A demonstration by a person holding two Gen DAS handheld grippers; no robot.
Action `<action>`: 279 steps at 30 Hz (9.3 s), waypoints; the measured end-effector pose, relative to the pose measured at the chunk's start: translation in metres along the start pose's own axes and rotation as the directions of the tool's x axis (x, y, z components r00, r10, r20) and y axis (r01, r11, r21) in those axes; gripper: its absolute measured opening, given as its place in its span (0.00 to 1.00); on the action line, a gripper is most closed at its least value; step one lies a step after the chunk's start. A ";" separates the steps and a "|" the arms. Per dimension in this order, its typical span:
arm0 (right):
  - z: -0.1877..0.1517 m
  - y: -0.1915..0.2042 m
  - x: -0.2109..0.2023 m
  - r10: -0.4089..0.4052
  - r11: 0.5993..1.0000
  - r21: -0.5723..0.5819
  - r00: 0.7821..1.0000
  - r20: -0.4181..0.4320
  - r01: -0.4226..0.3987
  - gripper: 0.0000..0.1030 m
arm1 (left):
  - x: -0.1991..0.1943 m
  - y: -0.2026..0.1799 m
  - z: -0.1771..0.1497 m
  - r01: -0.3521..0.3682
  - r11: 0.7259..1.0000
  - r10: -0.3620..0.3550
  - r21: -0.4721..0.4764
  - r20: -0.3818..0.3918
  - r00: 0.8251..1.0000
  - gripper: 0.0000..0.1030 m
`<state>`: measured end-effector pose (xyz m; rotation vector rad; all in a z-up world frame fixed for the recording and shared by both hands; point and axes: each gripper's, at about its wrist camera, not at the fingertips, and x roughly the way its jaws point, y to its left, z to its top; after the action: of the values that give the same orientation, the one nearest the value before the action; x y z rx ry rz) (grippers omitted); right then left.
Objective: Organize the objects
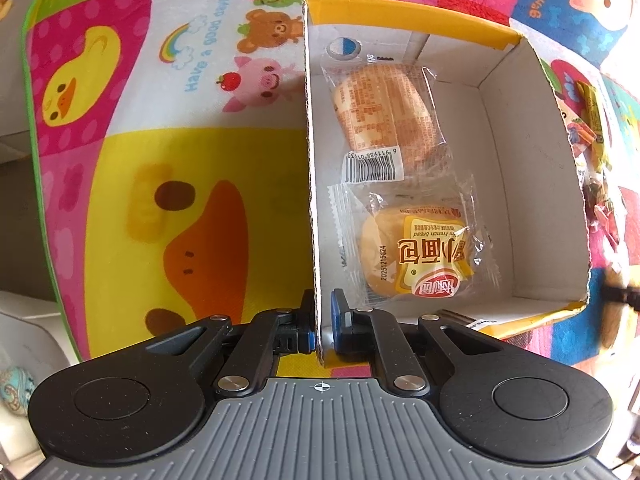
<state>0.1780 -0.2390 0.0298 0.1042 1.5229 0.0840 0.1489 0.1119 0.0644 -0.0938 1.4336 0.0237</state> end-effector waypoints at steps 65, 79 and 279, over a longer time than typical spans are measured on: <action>-0.094 0.193 -0.167 0.149 0.968 -0.218 0.984 0.100 -0.124 0.27 | -0.008 0.028 -0.009 0.201 0.974 -0.207 0.106 0.050 0.977 0.14; 0.009 0.215 -0.130 0.098 0.983 -0.167 0.989 0.111 -0.079 0.27 | -0.007 0.038 -0.007 0.227 0.973 -0.228 0.041 0.035 0.973 0.14; -0.063 0.062 -0.112 0.103 0.994 0.019 0.993 0.048 -0.104 0.16 | 0.003 -0.002 0.021 0.211 0.975 -0.215 -0.070 -0.056 0.975 0.12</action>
<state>0.1103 -0.1900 0.1451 0.2013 1.4710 0.1472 0.1705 0.1116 0.0647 -0.3033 1.4792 -0.1113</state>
